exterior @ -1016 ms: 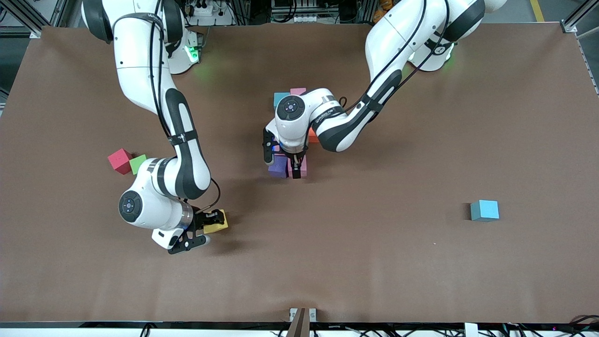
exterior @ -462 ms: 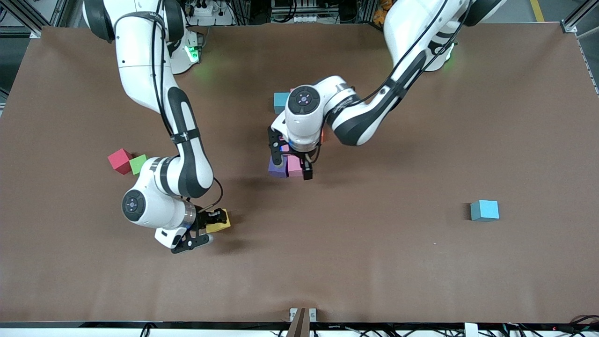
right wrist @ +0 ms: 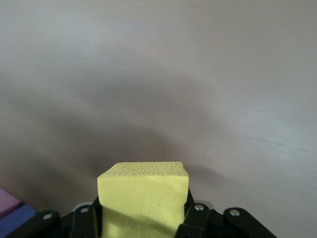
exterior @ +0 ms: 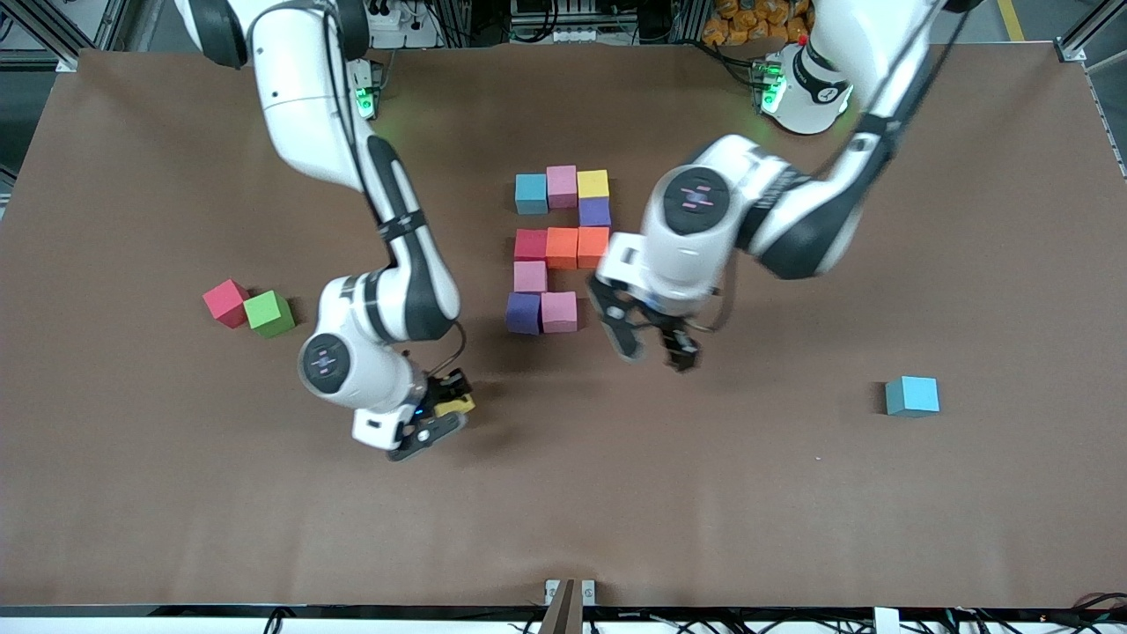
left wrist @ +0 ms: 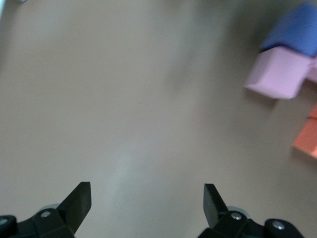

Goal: Form number 2 with 11 blocks
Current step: 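Open the left gripper and lift it off the pink block, then lower the yellow block beside the pink block while the left gripper withdraws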

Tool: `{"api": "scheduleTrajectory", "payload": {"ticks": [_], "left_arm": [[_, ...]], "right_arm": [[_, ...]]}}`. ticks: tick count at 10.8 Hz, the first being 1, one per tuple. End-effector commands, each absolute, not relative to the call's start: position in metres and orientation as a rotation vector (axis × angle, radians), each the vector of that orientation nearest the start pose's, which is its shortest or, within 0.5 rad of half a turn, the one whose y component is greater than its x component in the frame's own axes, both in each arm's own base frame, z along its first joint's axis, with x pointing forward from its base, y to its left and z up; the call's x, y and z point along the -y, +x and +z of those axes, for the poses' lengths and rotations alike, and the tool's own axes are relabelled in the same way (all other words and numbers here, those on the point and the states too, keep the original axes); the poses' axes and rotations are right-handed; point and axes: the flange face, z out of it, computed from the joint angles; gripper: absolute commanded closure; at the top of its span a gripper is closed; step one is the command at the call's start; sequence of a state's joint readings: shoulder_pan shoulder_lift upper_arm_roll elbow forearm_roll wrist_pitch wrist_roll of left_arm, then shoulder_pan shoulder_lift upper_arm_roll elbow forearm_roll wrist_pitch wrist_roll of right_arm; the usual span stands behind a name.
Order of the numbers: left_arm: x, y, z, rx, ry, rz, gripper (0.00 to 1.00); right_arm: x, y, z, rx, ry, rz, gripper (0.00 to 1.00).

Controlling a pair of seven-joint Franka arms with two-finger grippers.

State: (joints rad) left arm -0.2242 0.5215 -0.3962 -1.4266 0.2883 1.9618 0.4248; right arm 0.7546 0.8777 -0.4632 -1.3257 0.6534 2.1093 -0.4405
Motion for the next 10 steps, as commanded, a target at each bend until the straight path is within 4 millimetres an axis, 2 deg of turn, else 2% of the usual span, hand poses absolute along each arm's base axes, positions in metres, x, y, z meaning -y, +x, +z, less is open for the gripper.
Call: {"api": "scheduleTrajectory", "payload": {"ticks": [1,2,4,5,6,7,9,10], "left_arm": [[0.280,0.635,0.447,-1.448,-2.690,-0.126,0.00],[0.257,0.641,0.463,-1.394,-2.703,-0.155,0.00],[0.226,0.645,0.474,-1.324,-2.729,-0.116,0.00],[0.195,0.651,0.485,-1.251,-2.751,-0.118,0.00],[0.169,0.656,0.492,-1.194,-2.767,-0.126,0.00],[0.152,0.655,0.506,-1.141,-2.794,-0.144,0.00],[0.136,0.647,0.523,-1.096,-2.791,-0.100,0.00],[0.120,0.643,0.534,-1.050,-2.802,-0.085,0.00]], "right_arm": [[-0.374,0.655,0.277,0.989,-2.799,-0.100,0.82],[-0.403,0.643,0.288,1.074,-2.778,-0.118,0.84],[-0.460,0.613,0.309,1.211,-2.712,-0.136,0.85],[-0.481,0.600,0.311,1.330,-2.656,-0.154,0.85],[-0.498,0.591,0.317,1.490,-2.568,-0.187,0.87],[-0.507,0.584,0.316,1.610,-2.486,-0.188,0.88],[-0.529,0.563,0.312,1.823,-2.335,-0.190,0.89],[-0.537,0.553,0.306,1.933,-2.256,-0.183,0.89]]}}
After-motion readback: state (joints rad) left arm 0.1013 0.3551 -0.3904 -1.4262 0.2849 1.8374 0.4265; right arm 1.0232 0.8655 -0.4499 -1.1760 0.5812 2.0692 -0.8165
